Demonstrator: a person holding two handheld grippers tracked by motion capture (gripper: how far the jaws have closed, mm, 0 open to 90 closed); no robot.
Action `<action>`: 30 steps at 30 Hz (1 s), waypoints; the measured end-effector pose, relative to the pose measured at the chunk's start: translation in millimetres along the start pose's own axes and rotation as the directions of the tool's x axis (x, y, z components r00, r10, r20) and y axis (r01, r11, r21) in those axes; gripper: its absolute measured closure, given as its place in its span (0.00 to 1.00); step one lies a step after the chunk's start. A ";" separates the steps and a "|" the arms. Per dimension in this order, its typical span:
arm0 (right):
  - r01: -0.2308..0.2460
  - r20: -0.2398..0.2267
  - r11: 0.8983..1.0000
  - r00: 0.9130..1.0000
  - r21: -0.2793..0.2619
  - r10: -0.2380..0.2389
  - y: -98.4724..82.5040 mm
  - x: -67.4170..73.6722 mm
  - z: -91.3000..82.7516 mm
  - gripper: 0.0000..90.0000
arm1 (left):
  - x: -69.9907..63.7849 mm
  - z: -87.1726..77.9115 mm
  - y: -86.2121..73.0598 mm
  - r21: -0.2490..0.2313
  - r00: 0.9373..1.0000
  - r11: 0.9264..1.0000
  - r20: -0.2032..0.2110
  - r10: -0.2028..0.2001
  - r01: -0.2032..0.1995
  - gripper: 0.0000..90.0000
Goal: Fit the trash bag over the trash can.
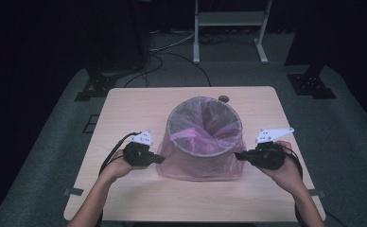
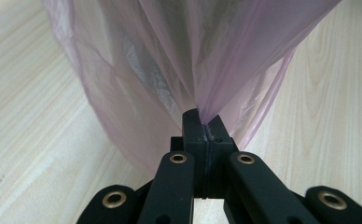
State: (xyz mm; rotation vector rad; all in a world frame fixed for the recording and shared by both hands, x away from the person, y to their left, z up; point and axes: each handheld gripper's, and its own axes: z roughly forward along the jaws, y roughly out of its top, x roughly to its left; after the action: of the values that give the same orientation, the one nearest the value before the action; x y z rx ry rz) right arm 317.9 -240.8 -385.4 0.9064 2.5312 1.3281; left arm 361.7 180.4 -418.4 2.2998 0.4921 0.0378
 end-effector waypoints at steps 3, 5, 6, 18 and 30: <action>-0.003 -0.004 1.000 1.000 0.000 0.003 -0.4 -0.5 1.1 1.00 | -0.5 2.7 -3.1 0.011 1.000 1.000 0.011 -0.001 0.001 1.00; -0.004 -0.004 1.000 1.000 0.003 0.004 -0.8 -0.8 2.1 1.00 | -0.2 4.5 -4.9 0.021 1.000 1.000 0.016 -0.007 0.007 1.00; -0.004 -0.004 1.000 1.000 0.004 0.004 -1.0 -0.9 2.5 1.00 | -0.1 5.5 -5.7 0.024 1.000 1.000 0.018 -0.008 0.008 1.00; -0.010 -0.009 1.000 1.000 0.011 0.010 -2.6 -3.0 4.6 1.00 | -3.0 13.9 -9.8 0.068 0.999 0.998 0.054 -0.009 0.005 1.00; -0.024 -0.055 0.999 0.998 -0.027 0.023 -3.3 -1.2 -18.0 0.70 | -5.8 -10.9 -13.5 0.008 0.999 0.999 0.018 -0.038 0.037 0.59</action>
State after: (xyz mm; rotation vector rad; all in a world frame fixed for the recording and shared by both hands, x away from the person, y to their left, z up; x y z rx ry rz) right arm 310.4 -255.5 -377.4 0.9095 2.5432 1.4096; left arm 349.8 194.2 -419.4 2.2958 0.5267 -0.0034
